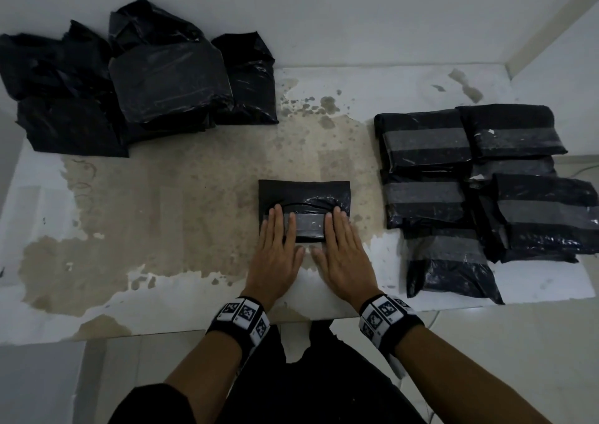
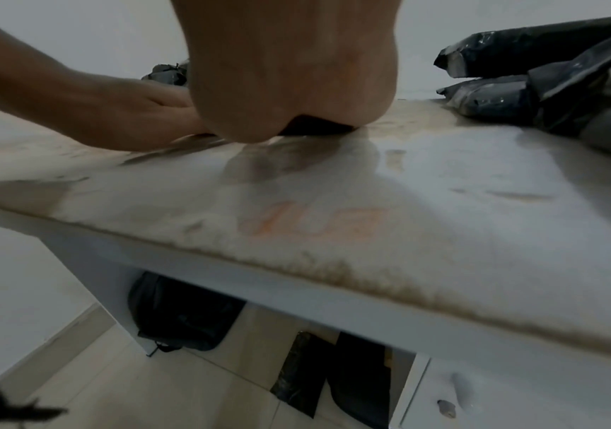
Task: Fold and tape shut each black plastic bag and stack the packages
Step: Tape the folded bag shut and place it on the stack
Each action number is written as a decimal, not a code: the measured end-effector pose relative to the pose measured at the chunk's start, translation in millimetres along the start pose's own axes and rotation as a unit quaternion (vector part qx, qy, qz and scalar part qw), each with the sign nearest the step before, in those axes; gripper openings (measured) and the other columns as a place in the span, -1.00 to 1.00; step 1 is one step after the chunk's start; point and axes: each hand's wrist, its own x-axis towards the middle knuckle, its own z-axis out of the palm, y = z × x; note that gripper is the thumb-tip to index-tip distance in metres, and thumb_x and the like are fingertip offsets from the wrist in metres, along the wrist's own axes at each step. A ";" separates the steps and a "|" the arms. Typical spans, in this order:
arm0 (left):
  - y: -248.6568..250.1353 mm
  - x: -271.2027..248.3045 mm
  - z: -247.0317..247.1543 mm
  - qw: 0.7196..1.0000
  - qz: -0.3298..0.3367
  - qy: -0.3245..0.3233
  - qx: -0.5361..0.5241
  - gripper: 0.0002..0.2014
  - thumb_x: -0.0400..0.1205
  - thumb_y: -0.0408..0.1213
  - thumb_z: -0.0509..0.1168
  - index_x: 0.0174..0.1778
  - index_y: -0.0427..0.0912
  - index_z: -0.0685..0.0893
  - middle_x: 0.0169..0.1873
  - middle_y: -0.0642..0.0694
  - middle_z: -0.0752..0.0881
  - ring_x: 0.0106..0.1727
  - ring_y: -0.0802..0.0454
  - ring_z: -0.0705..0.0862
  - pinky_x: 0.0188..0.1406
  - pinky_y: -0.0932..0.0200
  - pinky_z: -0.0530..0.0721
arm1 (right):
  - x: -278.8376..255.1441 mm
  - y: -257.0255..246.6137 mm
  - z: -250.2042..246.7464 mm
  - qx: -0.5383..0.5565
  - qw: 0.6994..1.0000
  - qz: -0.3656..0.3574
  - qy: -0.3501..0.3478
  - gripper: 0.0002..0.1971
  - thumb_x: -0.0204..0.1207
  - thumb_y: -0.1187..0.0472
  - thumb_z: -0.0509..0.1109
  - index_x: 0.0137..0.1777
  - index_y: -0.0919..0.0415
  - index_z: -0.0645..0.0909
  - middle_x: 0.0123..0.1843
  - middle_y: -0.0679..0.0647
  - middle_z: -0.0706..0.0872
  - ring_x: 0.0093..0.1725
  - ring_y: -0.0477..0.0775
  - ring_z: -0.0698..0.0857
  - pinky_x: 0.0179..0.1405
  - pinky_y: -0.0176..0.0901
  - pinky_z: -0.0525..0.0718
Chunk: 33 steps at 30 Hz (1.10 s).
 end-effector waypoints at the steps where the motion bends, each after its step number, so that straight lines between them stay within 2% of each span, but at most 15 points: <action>1: 0.1 -0.5 -1.3 1.000 -0.006 -0.002 0.005 -0.32 0.82 -0.01 -0.05 0.75 -0.41 0.02 0.72 -0.48 -0.06 0.77 -0.34 -0.05 0.72 -0.28 0.14 | -1.2 0.8 0.7 0.000 1.000 0.014 -0.002 -0.23 0.80 -0.24 -0.26 0.79 0.35 -0.05 0.81 0.34 -0.05 0.81 0.22 -0.05 0.78 0.10 -0.04; 4: -4.6 -4.2 -3.4 1.000 -0.010 0.000 0.003 -0.32 0.82 -0.02 -0.08 0.74 -0.43 0.00 0.74 -0.43 -0.03 0.78 -0.28 -0.03 0.74 -0.21 0.12 | -4.2 10.1 -0.1 -0.023 0.999 0.032 0.004 -0.24 0.80 -0.22 -0.21 0.78 0.36 0.00 0.80 0.32 0.05 0.80 0.23 0.05 0.77 0.13 -0.02; 8: -16.7 -13.0 -1.3 1.000 -0.026 -0.004 0.001 -0.33 0.82 0.00 -0.16 0.74 -0.39 -0.05 0.76 -0.35 -0.03 0.79 -0.20 -0.03 0.73 -0.19 0.11 | -5.7 28.0 -7.1 -0.074 0.997 0.013 -0.005 -0.23 0.77 -0.23 -0.10 0.77 0.36 0.09 0.79 0.27 0.14 0.78 0.27 0.13 0.74 0.20 -0.04; 12: -20.0 -21.3 -1.9 0.997 -0.076 -0.009 -0.021 -0.31 0.81 0.08 -0.18 0.77 -0.32 -0.03 0.76 -0.30 -0.02 0.78 -0.17 0.00 0.73 -0.30 0.03 | -6.2 22.1 -8.3 -0.067 0.997 0.025 -0.006 -0.17 0.77 -0.31 -0.22 0.76 0.36 0.11 0.79 0.31 0.15 0.78 0.31 0.11 0.74 0.25 -0.05; 15: -12.5 -19.6 -6.8 0.992 -0.103 0.015 -0.068 -0.25 0.79 0.19 -0.25 0.76 -0.30 0.10 0.77 -0.24 0.06 0.78 -0.14 0.00 0.73 -0.31 -0.02 | -1.6 11.0 -12.7 -0.012 0.997 0.068 0.039 -0.10 0.74 -0.37 -0.27 0.69 0.38 0.32 0.71 0.35 0.33 0.74 0.35 0.22 0.73 0.28 0.01; 18: -1.3 -4.5 -13.1 0.976 -0.160 0.060 -0.135 -0.17 0.72 0.32 -0.14 0.64 -0.33 0.31 0.72 -0.27 0.19 0.77 -0.18 0.06 0.75 -0.23 -0.08 | 10.1 -3.0 -16.9 0.033 0.987 0.126 0.090 -0.11 0.69 -0.44 -0.16 0.53 0.35 0.49 0.58 0.31 0.51 0.68 0.36 0.32 0.72 0.33 0.09; 22: 11.9 18.5 -13.7 0.945 -0.256 0.091 -0.182 -0.25 0.60 0.42 0.08 0.34 -0.24 0.39 0.60 -0.34 0.35 0.70 -0.28 0.23 0.73 -0.31 0.03 | 24.7 -23.3 -13.0 0.059 0.966 0.217 0.129 -0.18 0.56 -0.49 0.12 0.34 0.31 0.55 0.45 0.28 0.60 0.64 0.41 0.38 0.67 0.41 0.18; 25: 15.1 23.3 -7.0 0.939 -0.269 0.118 -0.181 -0.32 0.60 0.37 0.19 0.27 -0.22 0.39 0.55 -0.35 0.40 0.68 -0.31 0.27 0.73 -0.33 -0.02 | 27.2 -30.0 -2.6 0.045 0.960 0.239 0.139 -0.21 0.55 -0.49 0.20 0.32 0.28 0.52 0.46 0.25 0.57 0.65 0.42 0.36 0.66 0.42 0.19; 28: 12.1 19.7 -1.5 0.947 -0.256 0.120 -0.153 -0.36 0.68 0.33 0.04 0.30 -0.23 0.41 0.58 -0.37 0.38 0.71 -0.31 0.22 0.72 -0.37 -0.07 | 26.0 -24.4 4.4 0.048 0.960 0.235 0.147 -0.31 0.64 -0.40 0.15 0.34 0.26 0.53 0.47 0.24 0.56 0.65 0.41 0.35 0.67 0.45 0.18; 31: 7.5 15.4 -3.2 0.954 -0.235 0.130 -0.131 -0.50 0.76 0.15 -0.04 0.29 -0.23 0.45 0.59 -0.38 0.41 0.72 -0.29 0.20 0.68 -0.46 0.01 | 23.2 -11.7 7.3 0.044 0.963 0.214 0.155 -0.44 0.75 -0.24 0.02 0.33 0.22 0.56 0.46 0.23 0.58 0.65 0.38 0.36 0.67 0.46 0.18; 33: 4.6 13.2 -3.9 0.955 -0.228 0.136 -0.135 -0.57 0.79 0.06 -0.09 0.27 -0.20 0.46 0.60 -0.34 0.41 0.73 -0.26 0.21 0.69 -0.45 0.00 | 20.7 -4.6 7.9 0.051 0.964 0.204 0.159 -0.51 0.78 -0.15 -0.02 0.32 0.18 0.58 0.46 0.21 0.58 0.66 0.34 0.34 0.69 0.43 0.13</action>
